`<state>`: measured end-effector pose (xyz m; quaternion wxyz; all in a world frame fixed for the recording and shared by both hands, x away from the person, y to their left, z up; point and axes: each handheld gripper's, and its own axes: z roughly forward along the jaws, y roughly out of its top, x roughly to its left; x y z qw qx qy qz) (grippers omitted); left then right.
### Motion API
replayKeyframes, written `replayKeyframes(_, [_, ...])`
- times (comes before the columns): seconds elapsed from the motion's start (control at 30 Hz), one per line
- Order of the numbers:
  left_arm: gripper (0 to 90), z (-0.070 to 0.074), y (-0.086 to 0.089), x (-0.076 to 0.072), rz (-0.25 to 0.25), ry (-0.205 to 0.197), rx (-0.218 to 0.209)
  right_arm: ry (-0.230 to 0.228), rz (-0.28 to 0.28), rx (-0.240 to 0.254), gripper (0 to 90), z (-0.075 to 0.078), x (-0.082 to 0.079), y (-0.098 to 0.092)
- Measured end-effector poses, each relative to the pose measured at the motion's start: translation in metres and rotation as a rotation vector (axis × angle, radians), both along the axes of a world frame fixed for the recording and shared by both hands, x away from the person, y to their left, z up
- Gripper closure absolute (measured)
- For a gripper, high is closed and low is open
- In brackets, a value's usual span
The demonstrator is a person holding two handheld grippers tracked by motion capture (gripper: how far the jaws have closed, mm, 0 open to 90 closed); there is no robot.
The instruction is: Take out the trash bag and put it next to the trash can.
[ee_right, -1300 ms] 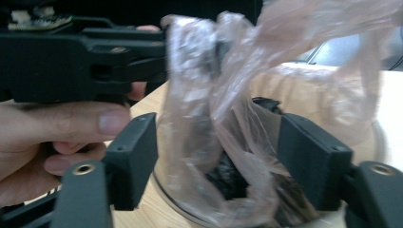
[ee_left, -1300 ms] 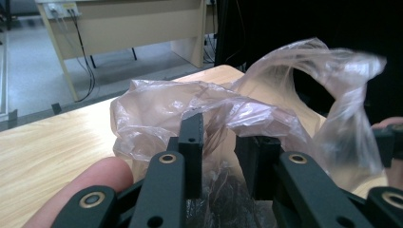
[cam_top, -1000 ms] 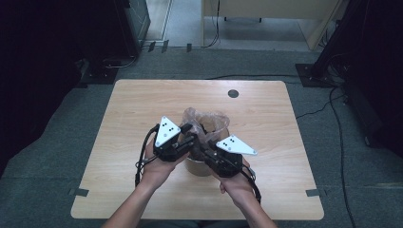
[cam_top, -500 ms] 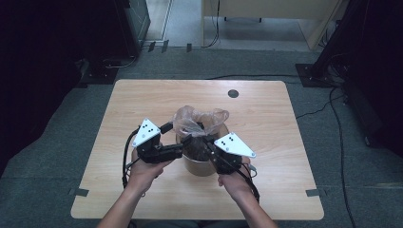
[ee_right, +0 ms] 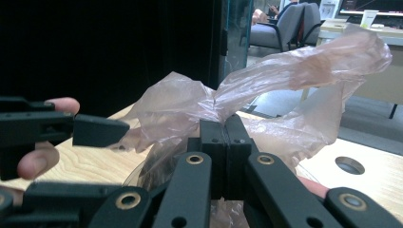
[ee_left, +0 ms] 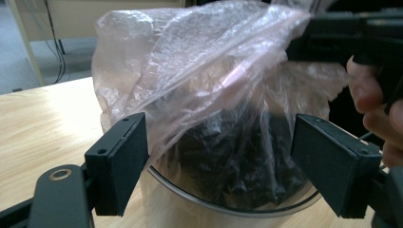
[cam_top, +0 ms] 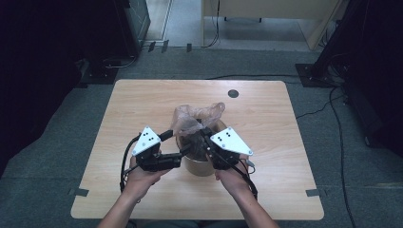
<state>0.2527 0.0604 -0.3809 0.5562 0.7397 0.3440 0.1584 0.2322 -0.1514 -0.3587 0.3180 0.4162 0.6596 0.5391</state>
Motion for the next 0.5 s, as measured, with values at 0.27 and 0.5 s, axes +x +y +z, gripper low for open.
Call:
replayKeyframes(0.27, [18.6,0.004,0.008,-0.01,-0.079,-0.061,-0.136,-0.007,-0.029,0.011,90.0,0.001,0.004,-0.005])
replayKeyframes(0.5, [18.6,0.014,0.023,-0.015,-0.052,-0.15,-0.236,0.028,-0.019,-0.035,90.0,-0.014,0.007,-0.002])
